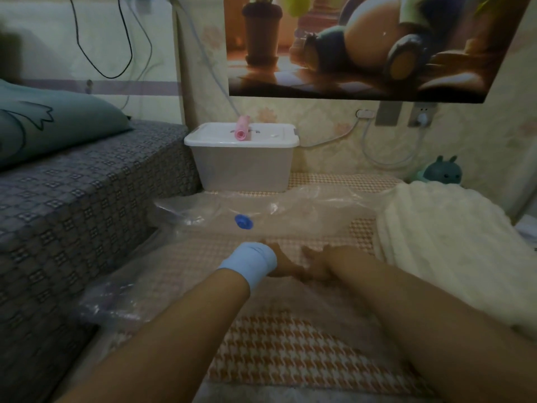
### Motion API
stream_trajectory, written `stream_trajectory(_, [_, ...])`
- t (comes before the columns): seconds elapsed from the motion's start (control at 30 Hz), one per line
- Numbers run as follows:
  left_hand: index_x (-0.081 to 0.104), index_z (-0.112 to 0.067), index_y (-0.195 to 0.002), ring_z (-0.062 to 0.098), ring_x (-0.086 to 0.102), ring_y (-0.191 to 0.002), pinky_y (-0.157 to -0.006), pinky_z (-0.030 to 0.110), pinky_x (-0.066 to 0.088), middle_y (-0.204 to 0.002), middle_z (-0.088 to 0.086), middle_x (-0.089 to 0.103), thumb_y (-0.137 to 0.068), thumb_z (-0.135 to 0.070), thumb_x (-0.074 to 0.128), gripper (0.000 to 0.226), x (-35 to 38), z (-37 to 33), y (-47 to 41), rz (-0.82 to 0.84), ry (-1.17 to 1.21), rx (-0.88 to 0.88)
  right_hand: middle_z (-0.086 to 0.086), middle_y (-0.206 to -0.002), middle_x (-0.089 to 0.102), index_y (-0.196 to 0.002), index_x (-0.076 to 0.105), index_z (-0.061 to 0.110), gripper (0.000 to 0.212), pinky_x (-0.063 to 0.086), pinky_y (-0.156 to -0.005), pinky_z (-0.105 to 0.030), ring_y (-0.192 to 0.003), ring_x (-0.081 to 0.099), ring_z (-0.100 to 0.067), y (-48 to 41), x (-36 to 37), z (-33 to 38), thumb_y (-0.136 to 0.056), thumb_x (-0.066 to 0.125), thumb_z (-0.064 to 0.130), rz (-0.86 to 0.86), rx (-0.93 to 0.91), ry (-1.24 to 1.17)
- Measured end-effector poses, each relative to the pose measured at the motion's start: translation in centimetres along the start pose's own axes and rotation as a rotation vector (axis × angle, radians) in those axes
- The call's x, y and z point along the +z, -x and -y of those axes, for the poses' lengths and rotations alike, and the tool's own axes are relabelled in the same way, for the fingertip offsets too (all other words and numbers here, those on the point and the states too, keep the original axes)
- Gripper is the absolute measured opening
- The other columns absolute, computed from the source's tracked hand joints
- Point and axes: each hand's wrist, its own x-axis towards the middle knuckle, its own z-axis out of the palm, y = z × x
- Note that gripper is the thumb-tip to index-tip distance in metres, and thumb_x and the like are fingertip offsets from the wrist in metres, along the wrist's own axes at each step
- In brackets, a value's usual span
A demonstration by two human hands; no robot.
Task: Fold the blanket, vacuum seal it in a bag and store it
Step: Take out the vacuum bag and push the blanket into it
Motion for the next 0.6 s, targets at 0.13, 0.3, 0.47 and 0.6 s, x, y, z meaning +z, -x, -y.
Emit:
stream_trajectory(0.13, [-0.009, -0.029, -0.153, 0.032, 0.018, -0.145, -0.115, 0.051, 0.023, -0.161, 0.009, 0.003, -0.099, -0.045, 0.041, 0.074, 3.4, 2.4, 0.1, 0.196, -0.27, -0.083, -0.011, -0.164, 0.019, -0.159, 0.008, 0.025, 0.099, 0.029, -0.116, -0.05, -0.144, 0.032, -0.035, 2.7, -0.5, 1.5, -0.084, 0.043, 0.08, -0.021, -0.078, 0.005])
stream_trajectory(0.3, [0.015, -0.033, -0.153, 0.028, 0.021, -0.145, -0.116, 0.046, 0.025, -0.161, 0.002, 0.011, -0.094, -0.042, 0.056, 0.073, 1.9, 7.6, 2.6, 0.278, -0.486, -0.17, -0.012, -0.111, 0.071, -0.126, 0.059, 0.013, 0.062, 0.059, -0.07, -0.04, -0.065, 0.071, -0.03, 6.8, -1.6, 2.7, -0.09, 0.054, 0.064, 0.157, -0.191, -0.213])
stream_trajectory(0.47, [0.045, -0.022, -0.143, 0.026, 0.039, -0.135, -0.113, 0.04, 0.031, -0.15, 0.002, 0.039, -0.09, -0.041, 0.059, 0.057, -1.8, 6.2, 5.1, 0.249, -0.281, -0.058, -0.008, -0.091, 0.075, -0.098, 0.071, 0.015, 0.026, 0.051, -0.07, -0.031, -0.077, 0.069, -0.025, 7.6, -2.0, 4.8, -0.095, 0.058, 0.038, -0.028, -0.467, -0.232])
stream_trajectory(0.6, [0.046, -0.012, -0.14, 0.028, 0.052, -0.118, -0.103, 0.044, 0.044, -0.139, 0.01, 0.049, -0.087, -0.051, 0.057, 0.067, -1.5, 6.3, 4.2, -0.04, -0.188, -0.25, -0.009, -0.117, 0.061, -0.108, 0.069, 0.02, 0.026, 0.039, -0.089, -0.038, -0.113, 0.053, -0.03, 4.9, -2.4, 4.5, -0.091, 0.053, 0.032, -0.899, -0.527, 0.135])
